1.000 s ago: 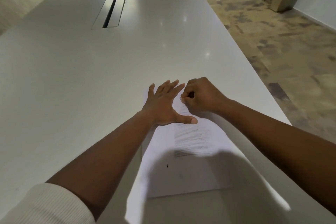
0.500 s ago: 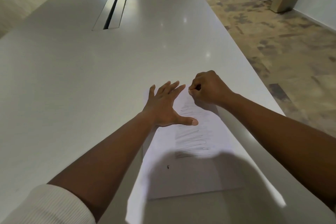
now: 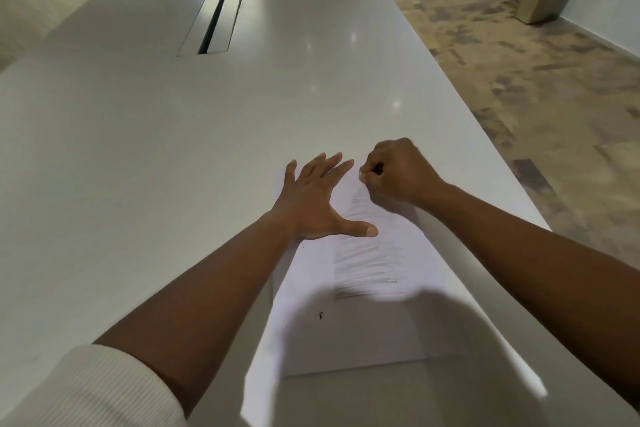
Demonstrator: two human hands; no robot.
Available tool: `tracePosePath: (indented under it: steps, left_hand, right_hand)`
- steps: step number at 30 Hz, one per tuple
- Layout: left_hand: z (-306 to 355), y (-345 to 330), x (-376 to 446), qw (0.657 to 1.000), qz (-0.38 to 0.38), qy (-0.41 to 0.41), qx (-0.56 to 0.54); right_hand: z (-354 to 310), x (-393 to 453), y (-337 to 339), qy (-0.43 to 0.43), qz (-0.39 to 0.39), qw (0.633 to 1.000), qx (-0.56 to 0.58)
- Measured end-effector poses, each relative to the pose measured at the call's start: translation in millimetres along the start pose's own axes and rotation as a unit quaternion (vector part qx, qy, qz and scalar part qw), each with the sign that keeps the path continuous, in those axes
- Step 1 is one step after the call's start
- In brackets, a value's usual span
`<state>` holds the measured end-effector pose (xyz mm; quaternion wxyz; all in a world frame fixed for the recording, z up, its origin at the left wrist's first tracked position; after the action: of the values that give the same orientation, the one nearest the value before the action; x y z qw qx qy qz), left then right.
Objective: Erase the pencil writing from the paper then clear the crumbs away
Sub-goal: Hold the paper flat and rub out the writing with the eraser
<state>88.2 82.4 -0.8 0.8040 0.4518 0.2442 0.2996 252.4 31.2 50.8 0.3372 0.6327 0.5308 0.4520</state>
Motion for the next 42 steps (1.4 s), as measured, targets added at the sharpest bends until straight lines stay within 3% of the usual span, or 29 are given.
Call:
tracePosePath:
  steps: [4,10,17,21,26,34,39,42]
  left_hand:
    - [-0.9,0.7,0.3,1.000,0.000,0.000,0.002]
    - [-1.3,0.9,2.7,0.999,-0.011,-0.005,0.034]
    - [-0.3,1.0,-1.5,1.000,-0.006,-0.002,0.007]
    - [0.2,1.7,-0.4,1.000,-0.007,-0.001,0.006]
    - [0.9,1.8,0.5,1.000,-0.010,-0.003,0.026]
    - [2.0,2.6,-1.4,1.000,-0.012,0.003,0.010]
    - [2.7,2.8,-1.4,1.000,-0.012,0.002,0.013]
    - [1.5,2.4,-0.8,1.000,-0.009,0.000,0.012]
  right_hand:
    - [-8.1,-3.3,-3.5,-0.002,0.000,1.000,-0.001]
    - [-30.9,-31.6,-12.3,0.060,-0.090,0.992,0.060]
    - [6.5,-2.4,2.1,-0.050,0.012,0.999,-0.014]
    - [-8.1,-11.1,-5.1,0.009,-0.006,1.000,0.018]
    - [-17.9,-30.2,-9.6,0.067,-0.105,0.990,0.069]
    - [12.6,-4.7,2.8,-0.035,0.029,0.999,-0.006]
    - [-15.8,-23.3,-11.3,0.053,-0.034,0.997,0.042]
    - [-13.7,-22.6,-9.0,0.054,-0.056,0.996,0.048]
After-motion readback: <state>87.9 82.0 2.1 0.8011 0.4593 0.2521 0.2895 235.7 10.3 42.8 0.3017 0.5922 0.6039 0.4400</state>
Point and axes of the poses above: each hand's wrist, its own x-axis towards the middle knuckle, its own y-axis out of the back of the hand, z = x × y, the point moved 3 cm from there along x, towards the middle knuckle, and after that the axes turned 10 degrees about -x, right-handed, at the moved point
